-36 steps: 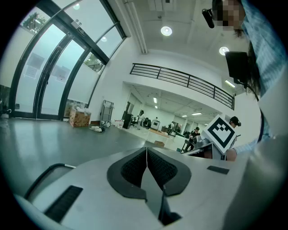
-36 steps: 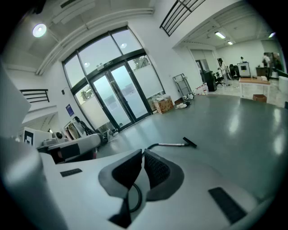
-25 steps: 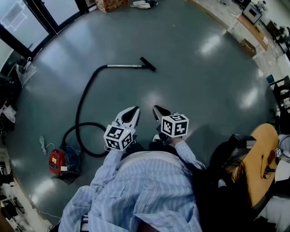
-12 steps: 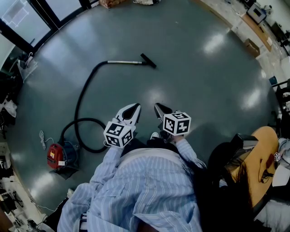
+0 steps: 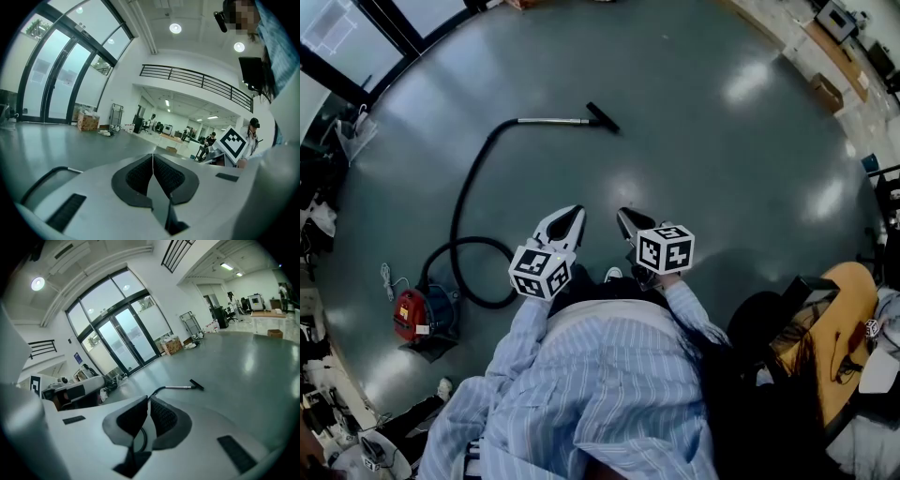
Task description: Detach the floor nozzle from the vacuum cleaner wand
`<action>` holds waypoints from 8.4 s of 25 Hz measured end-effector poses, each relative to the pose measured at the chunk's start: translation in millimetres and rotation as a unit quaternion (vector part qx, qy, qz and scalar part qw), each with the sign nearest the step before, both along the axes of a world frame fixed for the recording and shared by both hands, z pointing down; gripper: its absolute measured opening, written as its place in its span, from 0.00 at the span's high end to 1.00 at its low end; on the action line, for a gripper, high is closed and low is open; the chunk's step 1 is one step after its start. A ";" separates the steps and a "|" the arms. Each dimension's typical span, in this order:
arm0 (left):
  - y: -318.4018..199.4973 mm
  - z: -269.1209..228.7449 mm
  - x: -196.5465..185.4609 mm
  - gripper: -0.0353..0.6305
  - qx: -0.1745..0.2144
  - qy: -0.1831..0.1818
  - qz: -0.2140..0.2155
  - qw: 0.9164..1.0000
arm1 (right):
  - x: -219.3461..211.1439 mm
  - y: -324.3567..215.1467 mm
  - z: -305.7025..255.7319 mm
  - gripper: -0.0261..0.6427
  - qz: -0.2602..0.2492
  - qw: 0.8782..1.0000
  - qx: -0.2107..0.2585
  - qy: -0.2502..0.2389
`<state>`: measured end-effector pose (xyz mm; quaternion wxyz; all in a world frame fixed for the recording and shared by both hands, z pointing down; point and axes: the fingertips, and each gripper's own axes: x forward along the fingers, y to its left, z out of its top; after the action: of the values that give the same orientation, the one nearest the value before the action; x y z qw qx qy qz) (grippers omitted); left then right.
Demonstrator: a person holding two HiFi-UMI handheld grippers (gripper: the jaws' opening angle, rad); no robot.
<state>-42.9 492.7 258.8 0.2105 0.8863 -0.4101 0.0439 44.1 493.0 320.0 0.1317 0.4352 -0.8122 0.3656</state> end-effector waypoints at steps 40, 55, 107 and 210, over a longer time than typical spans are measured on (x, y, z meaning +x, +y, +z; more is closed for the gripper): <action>-375.5 68.5 -137.4 0.93 -0.073 0.024 0.052 0.996 | -67.5 -321.8 55.1 0.92 0.127 0.986 -0.100 0.032; -518.3 95.6 -108.9 0.93 -0.115 0.013 -0.007 0.993 | -30.1 -504.9 80.3 0.92 0.058 0.990 -0.126 0.028; -773.1 783.7 -35.1 0.75 -0.235 -0.348 0.360 0.833 | 30.9 -755.3 719.3 0.63 -0.165 0.941 -0.175 0.240; -651.4 193.2 12.0 0.91 -0.216 -0.102 0.023 0.971 | 56.7 -649.0 163.6 0.89 0.057 0.984 -0.164 0.034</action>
<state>-30.8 -158.7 452.0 0.3534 0.8198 -0.3898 0.2261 100.8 -156.0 483.6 0.2078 0.4651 -0.7100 0.4861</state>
